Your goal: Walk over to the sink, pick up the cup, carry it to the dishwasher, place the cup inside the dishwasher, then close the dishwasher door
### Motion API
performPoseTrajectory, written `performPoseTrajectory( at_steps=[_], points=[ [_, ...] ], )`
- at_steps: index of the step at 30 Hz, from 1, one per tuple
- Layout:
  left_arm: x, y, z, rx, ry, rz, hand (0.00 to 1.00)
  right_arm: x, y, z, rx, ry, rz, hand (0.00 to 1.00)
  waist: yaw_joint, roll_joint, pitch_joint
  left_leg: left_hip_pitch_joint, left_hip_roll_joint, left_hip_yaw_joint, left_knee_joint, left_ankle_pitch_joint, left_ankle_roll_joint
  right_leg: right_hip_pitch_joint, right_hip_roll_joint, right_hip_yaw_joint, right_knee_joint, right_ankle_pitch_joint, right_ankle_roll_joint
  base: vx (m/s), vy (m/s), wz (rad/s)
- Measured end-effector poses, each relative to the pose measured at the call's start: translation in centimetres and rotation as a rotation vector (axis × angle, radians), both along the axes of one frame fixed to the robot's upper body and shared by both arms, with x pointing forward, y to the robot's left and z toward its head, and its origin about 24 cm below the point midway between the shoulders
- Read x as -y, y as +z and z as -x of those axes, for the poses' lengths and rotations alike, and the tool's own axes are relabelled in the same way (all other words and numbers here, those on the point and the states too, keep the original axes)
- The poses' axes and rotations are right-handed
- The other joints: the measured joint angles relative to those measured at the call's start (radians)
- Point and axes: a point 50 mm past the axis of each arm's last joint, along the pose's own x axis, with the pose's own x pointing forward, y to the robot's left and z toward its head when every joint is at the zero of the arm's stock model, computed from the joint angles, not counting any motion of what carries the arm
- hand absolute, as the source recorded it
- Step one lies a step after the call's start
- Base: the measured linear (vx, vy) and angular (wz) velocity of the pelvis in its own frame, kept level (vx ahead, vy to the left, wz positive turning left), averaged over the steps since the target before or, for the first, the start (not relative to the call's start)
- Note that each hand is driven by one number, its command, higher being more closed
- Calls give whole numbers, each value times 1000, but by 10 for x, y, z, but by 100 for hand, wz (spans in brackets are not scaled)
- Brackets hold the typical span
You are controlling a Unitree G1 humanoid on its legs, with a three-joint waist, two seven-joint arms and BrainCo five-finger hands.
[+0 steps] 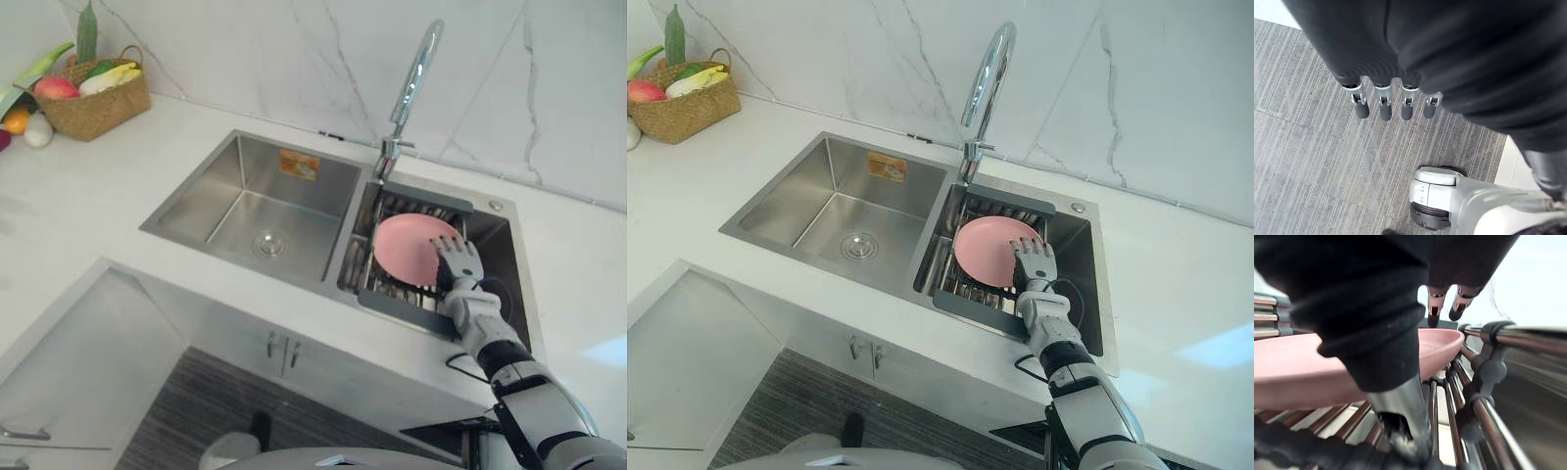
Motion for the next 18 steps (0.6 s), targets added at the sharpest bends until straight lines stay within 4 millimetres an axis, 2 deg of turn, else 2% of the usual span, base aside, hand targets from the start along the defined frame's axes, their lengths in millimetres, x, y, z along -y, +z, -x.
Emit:
performPoseTrajectory(
  at_steps=[18],
  points=[
    [-2, 0, -1, 15, -32, -17, 0, -2, 4, 4, 150, 47, -56, 0, -2, -3, 7, -1, 2, -6, 0, -1, -3, 1, 0, -7, 1, -7, 6, -9, -17, 1]
  ],
)
